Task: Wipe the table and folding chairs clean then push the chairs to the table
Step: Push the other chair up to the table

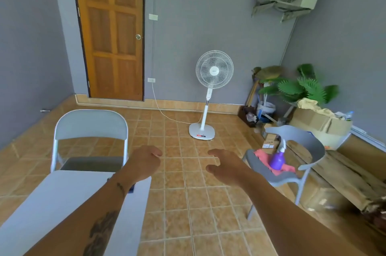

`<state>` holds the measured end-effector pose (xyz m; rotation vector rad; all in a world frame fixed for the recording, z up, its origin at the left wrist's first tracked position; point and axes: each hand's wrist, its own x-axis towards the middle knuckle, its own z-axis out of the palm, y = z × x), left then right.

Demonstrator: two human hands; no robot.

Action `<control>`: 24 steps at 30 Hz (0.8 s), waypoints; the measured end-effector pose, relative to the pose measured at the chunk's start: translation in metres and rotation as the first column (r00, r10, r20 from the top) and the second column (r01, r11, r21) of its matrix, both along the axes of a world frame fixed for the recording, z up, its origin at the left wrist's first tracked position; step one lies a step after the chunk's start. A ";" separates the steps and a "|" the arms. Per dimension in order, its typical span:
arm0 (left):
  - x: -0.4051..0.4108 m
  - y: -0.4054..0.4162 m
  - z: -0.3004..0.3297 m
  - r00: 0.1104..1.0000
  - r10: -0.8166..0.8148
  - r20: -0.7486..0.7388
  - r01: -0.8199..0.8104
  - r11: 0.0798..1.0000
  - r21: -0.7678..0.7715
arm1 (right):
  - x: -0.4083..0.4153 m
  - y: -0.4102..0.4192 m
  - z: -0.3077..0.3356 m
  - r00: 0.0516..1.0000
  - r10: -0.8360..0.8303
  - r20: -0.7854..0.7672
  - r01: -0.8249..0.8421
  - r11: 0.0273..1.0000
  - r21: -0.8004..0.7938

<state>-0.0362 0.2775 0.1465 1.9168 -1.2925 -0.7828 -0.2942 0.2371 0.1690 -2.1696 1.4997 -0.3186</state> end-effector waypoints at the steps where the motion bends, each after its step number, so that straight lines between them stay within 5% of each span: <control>1: -0.001 -0.028 -0.005 1.000 -0.007 -0.008 0.007 1.000 0.002 | -0.002 -0.027 0.000 1.000 -0.004 -0.020 0.005 1.000 0.005; 8: 0.010 -0.203 0.003 0.992 0.017 -0.125 -0.018 1.000 -0.011 | 0.012 -0.206 0.030 0.995 0.002 -0.099 -0.003 1.000 -0.004; 16: 0.056 -0.359 0.009 0.974 0.086 -0.211 -0.080 0.996 0.034 | 0.061 -0.392 0.037 0.996 0.091 0.018 -0.090 0.995 -0.044; 24: 0.115 -0.507 -0.008 0.935 0.351 -0.052 -0.348 0.936 0.051 | 0.134 -0.600 0.010 0.939 0.342 0.024 -0.343 0.938 0.041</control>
